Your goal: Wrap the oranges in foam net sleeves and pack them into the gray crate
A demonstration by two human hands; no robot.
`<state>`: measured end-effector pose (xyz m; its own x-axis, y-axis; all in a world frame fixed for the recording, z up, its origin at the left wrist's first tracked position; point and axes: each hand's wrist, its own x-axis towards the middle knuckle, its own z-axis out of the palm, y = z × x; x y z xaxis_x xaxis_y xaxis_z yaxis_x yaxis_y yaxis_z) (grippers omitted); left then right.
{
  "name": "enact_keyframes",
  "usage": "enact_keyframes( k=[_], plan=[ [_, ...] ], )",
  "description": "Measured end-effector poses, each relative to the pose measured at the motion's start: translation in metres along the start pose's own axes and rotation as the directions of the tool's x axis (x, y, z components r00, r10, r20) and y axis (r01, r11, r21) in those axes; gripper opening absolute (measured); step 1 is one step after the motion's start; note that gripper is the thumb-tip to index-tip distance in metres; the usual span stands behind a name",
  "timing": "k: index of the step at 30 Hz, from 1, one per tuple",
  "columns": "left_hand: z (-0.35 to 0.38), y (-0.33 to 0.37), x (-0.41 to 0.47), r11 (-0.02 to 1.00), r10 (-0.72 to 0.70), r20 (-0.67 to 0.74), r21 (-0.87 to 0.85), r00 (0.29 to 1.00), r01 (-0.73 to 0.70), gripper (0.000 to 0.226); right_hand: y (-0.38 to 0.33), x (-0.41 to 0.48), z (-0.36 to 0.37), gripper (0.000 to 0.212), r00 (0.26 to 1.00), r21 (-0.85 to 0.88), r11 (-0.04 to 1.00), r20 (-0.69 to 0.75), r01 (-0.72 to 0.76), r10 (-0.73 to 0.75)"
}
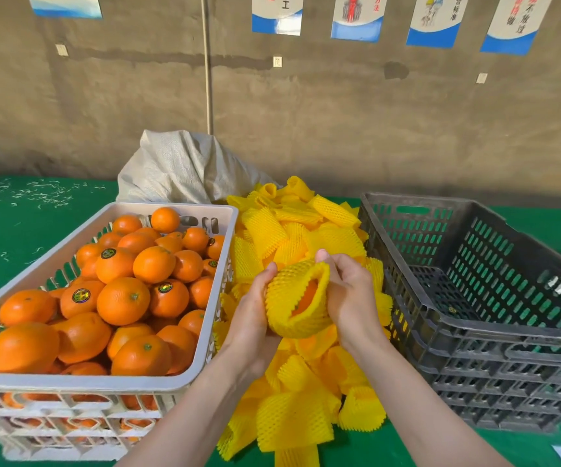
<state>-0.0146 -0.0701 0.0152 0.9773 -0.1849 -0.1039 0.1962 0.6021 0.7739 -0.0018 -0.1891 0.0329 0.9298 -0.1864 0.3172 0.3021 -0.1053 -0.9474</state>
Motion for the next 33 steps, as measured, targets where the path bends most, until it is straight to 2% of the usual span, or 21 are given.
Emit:
enact_keyframes(
  k=[2,6,8,10,11,13,16,21,24,26,28,30,33],
  plan=[
    [-0.001,-0.001,0.002,0.998,-0.011,-0.01,-0.064,1.0,0.011,0.057,0.002,0.001,0.002,0.056,1.0,0.03,0.999,0.016,-0.015,0.015],
    [-0.005,-0.001,0.006,0.984,-0.007,-0.079,-0.177,0.997,-0.007,0.032,0.01,-0.004,0.004,0.049,0.999,0.024,0.999,-0.003,0.043,-0.042],
    [-0.004,-0.002,0.007,0.992,-0.003,-0.144,-0.127,0.99,-0.015,0.029,0.015,-0.011,0.002,0.038,0.996,-0.047,0.996,-0.022,0.082,-0.083],
    [-0.003,-0.002,0.01,0.999,0.041,-0.251,-0.007,0.967,-0.044,0.017,0.017,-0.017,-0.004,0.023,0.987,-0.129,0.981,-0.036,0.148,-0.154],
    [-0.001,-0.001,0.012,0.997,0.071,-0.297,0.054,0.952,-0.057,0.015,0.016,-0.019,-0.006,0.024,0.982,-0.13,0.974,-0.018,0.183,-0.187],
    [0.004,0.004,0.014,0.986,0.12,-0.344,0.149,0.931,-0.072,0.027,0.011,-0.024,-0.007,0.039,0.973,-0.035,0.976,0.095,0.216,-0.212],
    [0.011,0.003,0.014,0.948,0.208,-0.336,0.301,0.919,-0.104,0.041,0.01,-0.03,-0.001,0.071,0.969,0.122,0.985,0.199,0.122,-0.145],
    [0.012,0.002,0.007,0.86,0.349,-0.219,0.461,0.911,-0.219,0.051,0.007,-0.027,-0.002,0.065,0.98,0.321,0.947,0.198,-0.032,-0.034],
    [0.011,0.005,0.009,0.87,0.336,-0.246,0.45,0.909,-0.2,0.044,0.011,-0.028,-0.007,0.07,0.954,0.391,0.92,0.29,-0.041,-0.081],
    [0.011,0.011,0.013,0.906,0.28,-0.282,0.393,0.917,-0.156,0.039,0.014,-0.03,-0.01,0.084,0.911,0.304,0.951,0.378,0.048,-0.166],
    [0.01,0.013,0.015,0.918,0.228,-0.307,0.383,0.924,-0.099,0.038,0.018,-0.032,-0.011,0.096,0.886,0.14,0.974,0.407,0.178,-0.221],
    [0.01,0.013,0.014,0.913,0.24,-0.286,0.392,0.928,-0.115,0.043,0.02,-0.034,-0.009,0.097,0.916,0.006,0.968,0.32,0.252,-0.24],
    [0.014,0.013,0.013,0.867,0.334,-0.248,0.46,0.909,-0.193,0.059,0.023,-0.036,-0.006,0.09,0.943,0.032,0.965,0.206,0.261,-0.262]
  ],
)
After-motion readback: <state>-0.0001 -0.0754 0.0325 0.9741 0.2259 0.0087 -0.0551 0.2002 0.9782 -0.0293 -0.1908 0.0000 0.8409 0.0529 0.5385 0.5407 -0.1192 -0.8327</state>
